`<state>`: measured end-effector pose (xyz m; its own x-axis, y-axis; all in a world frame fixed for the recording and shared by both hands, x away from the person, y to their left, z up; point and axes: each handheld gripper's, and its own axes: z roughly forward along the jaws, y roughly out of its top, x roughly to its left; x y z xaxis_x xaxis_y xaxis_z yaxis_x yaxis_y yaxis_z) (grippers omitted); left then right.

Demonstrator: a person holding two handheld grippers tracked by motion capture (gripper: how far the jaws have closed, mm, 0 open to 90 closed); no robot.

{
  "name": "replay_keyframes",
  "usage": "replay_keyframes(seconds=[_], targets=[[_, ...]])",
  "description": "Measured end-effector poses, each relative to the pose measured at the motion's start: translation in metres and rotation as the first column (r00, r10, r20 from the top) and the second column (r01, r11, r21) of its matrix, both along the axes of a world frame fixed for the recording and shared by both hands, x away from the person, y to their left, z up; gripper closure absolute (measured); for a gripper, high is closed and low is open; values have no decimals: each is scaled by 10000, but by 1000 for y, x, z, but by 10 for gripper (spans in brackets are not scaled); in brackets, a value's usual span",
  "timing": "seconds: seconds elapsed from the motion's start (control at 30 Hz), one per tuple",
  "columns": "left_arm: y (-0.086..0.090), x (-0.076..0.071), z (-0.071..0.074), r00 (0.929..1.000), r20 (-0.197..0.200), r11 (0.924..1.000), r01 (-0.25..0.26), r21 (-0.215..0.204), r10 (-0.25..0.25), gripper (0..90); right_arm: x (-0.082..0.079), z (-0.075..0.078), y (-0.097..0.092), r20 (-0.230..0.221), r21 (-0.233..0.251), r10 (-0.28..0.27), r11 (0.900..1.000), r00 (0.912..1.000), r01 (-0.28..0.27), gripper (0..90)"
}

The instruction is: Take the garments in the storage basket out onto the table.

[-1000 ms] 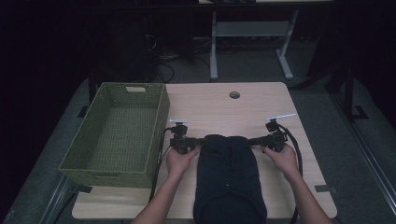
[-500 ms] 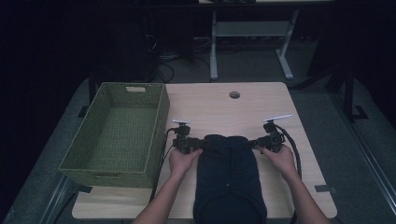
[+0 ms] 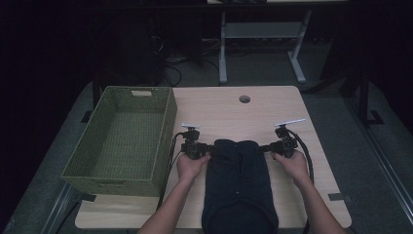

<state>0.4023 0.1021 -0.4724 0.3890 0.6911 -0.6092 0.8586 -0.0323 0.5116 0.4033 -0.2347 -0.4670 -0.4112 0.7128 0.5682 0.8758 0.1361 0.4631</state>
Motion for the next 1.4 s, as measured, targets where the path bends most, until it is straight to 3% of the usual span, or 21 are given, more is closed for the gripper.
replay_keyframes(seconds=[0.67,1.03,1.17,1.4], targets=[[-7,22,52,9955,949,9969,80,-788,-5,825,17,49,-18,716,604,-160,9981,9973,116,784],[-7,39,98,9824,1865,9952,207,-958,-24,826,30,92,-21,1414,849,-301,9962,9895,182,774],[-5,36,101,9804,1968,9943,326,-1013,-121,826,29,96,-21,1508,923,-293,9956,9881,155,774],[-3,24,97,9773,2101,9929,519,-1067,-285,823,18,90,-23,1507,1256,-363,9919,9879,173,768]])
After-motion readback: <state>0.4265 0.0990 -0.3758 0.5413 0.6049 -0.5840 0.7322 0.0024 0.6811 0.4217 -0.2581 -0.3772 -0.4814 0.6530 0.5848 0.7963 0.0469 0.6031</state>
